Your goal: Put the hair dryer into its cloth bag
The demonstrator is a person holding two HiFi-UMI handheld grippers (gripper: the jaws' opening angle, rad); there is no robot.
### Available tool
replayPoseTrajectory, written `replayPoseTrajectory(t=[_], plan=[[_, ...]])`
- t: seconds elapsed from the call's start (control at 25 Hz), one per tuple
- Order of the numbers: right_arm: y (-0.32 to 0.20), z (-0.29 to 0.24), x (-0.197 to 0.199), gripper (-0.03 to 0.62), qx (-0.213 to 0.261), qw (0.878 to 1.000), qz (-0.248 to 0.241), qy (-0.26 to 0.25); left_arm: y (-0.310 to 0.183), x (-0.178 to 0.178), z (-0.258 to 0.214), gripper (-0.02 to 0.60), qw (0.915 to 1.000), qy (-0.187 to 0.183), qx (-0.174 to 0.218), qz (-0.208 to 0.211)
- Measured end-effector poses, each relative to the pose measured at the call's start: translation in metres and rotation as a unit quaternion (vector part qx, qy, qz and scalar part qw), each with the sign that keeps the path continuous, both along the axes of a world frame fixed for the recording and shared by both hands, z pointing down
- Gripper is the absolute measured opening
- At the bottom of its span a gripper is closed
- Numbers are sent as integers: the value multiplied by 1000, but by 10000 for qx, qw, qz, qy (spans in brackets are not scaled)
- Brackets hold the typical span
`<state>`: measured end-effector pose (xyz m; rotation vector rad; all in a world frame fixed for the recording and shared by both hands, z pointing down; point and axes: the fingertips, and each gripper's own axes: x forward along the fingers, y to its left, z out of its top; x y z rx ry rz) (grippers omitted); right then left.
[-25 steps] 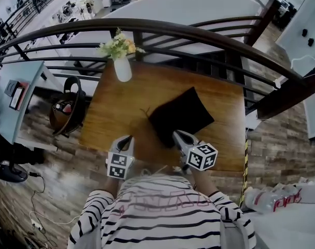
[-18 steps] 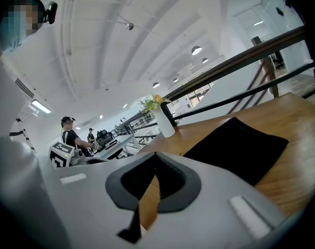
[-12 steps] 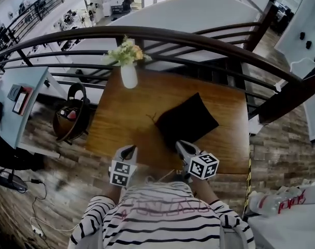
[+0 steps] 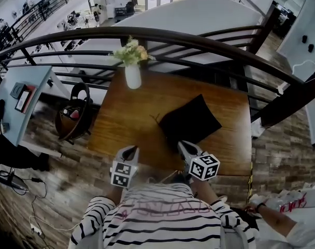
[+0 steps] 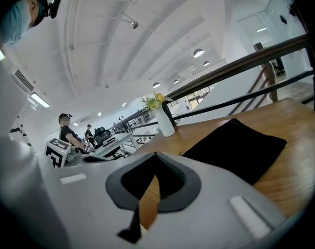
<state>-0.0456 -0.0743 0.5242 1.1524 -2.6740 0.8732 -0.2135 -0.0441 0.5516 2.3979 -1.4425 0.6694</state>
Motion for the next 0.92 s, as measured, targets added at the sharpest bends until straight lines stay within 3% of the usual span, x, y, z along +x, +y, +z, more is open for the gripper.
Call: replayPoseTrajectory(t=[0.92], plan=[[-4,9,-10,0,22,9999,11,117,-2,-9,6,3,10000,69,-8,14]])
